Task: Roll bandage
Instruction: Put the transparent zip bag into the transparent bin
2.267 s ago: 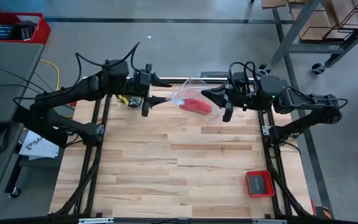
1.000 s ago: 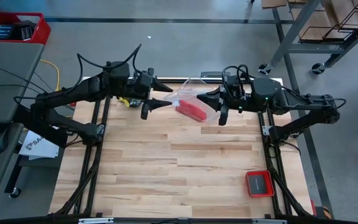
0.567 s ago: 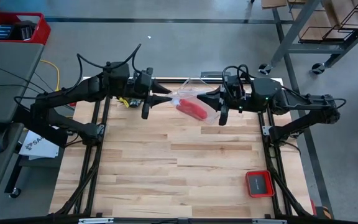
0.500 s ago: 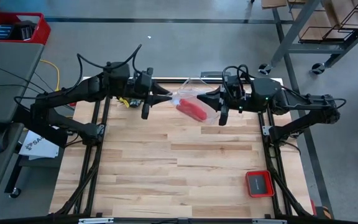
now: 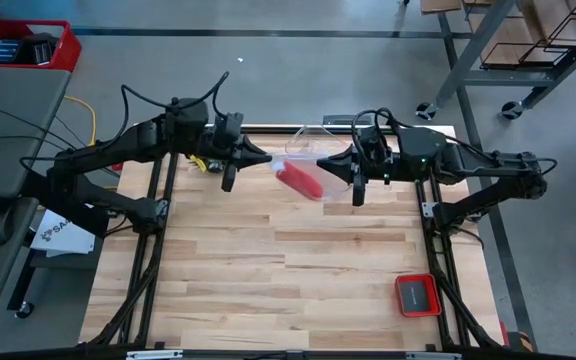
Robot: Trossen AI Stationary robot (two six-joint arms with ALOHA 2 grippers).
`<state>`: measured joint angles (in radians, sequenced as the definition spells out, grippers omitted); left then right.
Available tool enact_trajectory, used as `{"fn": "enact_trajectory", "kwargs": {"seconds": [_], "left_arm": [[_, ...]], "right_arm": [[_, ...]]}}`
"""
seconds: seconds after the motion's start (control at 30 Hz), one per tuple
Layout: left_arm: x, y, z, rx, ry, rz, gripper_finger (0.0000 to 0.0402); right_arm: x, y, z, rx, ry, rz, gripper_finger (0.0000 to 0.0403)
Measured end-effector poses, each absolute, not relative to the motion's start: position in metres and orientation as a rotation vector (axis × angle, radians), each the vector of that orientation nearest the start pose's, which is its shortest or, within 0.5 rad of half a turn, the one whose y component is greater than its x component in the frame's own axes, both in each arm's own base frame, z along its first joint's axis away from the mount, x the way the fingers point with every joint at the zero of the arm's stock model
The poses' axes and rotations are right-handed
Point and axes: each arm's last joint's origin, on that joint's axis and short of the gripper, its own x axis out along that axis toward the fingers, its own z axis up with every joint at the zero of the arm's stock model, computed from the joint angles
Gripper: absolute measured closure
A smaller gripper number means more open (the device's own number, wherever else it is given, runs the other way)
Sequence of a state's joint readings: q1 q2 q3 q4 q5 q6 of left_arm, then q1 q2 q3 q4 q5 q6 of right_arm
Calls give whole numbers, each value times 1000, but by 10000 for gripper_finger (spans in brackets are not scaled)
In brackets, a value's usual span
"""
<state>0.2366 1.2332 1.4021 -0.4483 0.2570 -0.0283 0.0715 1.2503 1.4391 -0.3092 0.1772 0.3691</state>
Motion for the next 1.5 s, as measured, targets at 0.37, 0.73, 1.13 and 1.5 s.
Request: {"fn": "enact_trajectory", "kwargs": {"seconds": [0.37, 0.73, 1.13, 1.5], "left_arm": [[240, 67, 431, -335, 243, 79, 401], [221, 68, 451, -400, 115, 30, 401], [208, 59, 456, -508, 147, -145, 401], [208, 59, 457, -515, 139, -131, 401]], "right_arm": [[260, 4, 440, 385, 162, -182, 270], [270, -5, 416, 276, 345, -289, 186], [271, -10, 419, 153, 326, -276, 186], [277, -5, 417, 191, 339, -104, 187]]}}
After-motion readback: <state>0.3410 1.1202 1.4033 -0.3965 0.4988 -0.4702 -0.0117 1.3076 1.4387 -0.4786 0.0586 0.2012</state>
